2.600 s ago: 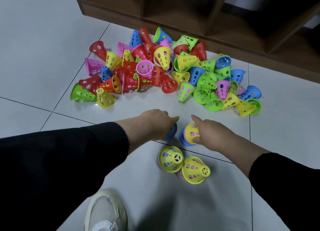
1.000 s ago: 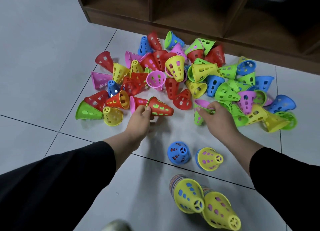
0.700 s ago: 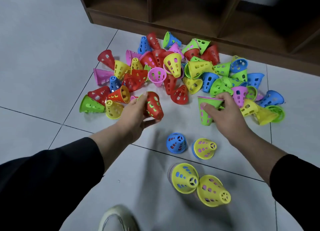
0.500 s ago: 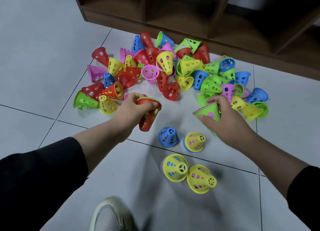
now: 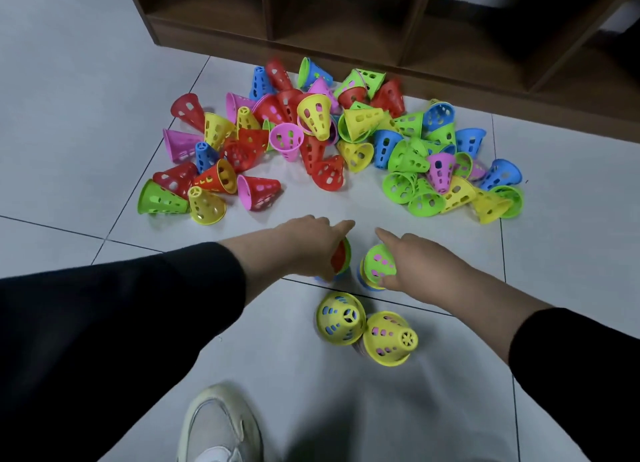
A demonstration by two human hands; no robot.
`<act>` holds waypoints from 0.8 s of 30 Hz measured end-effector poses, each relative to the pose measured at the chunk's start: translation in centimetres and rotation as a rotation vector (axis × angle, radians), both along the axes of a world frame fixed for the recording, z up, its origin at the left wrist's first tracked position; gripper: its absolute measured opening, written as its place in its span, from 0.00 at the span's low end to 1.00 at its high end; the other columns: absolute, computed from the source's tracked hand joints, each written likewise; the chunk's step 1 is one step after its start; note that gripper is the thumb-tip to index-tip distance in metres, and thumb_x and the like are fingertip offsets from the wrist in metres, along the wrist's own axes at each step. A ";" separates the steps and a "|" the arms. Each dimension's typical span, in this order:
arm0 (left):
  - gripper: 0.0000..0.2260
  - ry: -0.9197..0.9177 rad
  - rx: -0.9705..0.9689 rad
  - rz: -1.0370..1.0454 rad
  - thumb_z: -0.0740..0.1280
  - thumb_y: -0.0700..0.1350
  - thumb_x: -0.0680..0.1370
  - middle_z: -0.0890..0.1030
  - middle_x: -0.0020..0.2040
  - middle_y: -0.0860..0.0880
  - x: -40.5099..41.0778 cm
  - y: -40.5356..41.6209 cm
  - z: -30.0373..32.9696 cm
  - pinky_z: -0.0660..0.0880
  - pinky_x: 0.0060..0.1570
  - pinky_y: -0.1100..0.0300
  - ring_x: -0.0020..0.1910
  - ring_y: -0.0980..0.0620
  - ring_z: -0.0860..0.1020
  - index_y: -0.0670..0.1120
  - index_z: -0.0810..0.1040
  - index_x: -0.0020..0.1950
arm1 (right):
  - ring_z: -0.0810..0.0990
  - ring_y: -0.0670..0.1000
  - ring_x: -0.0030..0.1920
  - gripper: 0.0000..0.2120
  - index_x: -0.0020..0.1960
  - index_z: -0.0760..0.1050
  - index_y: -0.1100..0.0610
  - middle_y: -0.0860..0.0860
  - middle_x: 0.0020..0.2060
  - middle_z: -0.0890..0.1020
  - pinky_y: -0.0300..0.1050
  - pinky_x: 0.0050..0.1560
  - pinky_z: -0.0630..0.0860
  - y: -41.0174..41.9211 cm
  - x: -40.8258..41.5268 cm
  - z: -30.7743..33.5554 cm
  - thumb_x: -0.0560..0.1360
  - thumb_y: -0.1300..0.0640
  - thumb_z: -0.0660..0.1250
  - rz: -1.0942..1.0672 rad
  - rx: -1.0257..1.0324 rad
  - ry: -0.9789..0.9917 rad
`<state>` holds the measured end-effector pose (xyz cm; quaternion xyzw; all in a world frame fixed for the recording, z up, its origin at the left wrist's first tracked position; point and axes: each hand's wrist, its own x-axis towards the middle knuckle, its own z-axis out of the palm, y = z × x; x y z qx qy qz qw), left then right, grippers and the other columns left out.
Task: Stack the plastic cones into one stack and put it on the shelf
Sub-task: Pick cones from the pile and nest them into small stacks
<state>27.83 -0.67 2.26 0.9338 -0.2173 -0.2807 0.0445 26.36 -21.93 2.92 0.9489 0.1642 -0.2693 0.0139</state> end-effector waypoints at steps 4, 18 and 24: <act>0.39 -0.028 0.033 -0.049 0.69 0.45 0.76 0.68 0.71 0.42 0.5 -1.3 -1.0 0.76 0.56 0.46 0.62 0.39 0.74 0.53 0.49 0.81 | 0.77 0.58 0.59 0.37 0.77 0.57 0.52 0.55 0.62 0.73 0.49 0.55 0.74 -0.1 -0.3 -0.6 0.75 0.45 0.70 -0.058 0.122 -0.012; 0.25 -0.561 0.015 0.265 0.65 0.58 0.78 0.74 0.67 0.46 2.5 9.3 -4.7 0.71 0.60 0.47 0.64 0.43 0.72 0.51 0.67 0.73 | 0.77 0.51 0.53 0.18 0.65 0.75 0.52 0.49 0.60 0.76 0.43 0.51 0.70 0.9 4.5 -2.4 0.78 0.45 0.65 -0.312 0.418 -0.124; 0.24 -0.494 0.331 0.070 0.64 0.52 0.78 0.73 0.66 0.42 8.5 12.3 -5.4 0.71 0.61 0.46 0.63 0.40 0.71 0.46 0.66 0.73 | 0.81 0.58 0.50 0.23 0.62 0.76 0.60 0.56 0.48 0.80 0.58 0.55 0.80 6.1 10.6 -3.8 0.78 0.43 0.66 -0.820 0.736 0.131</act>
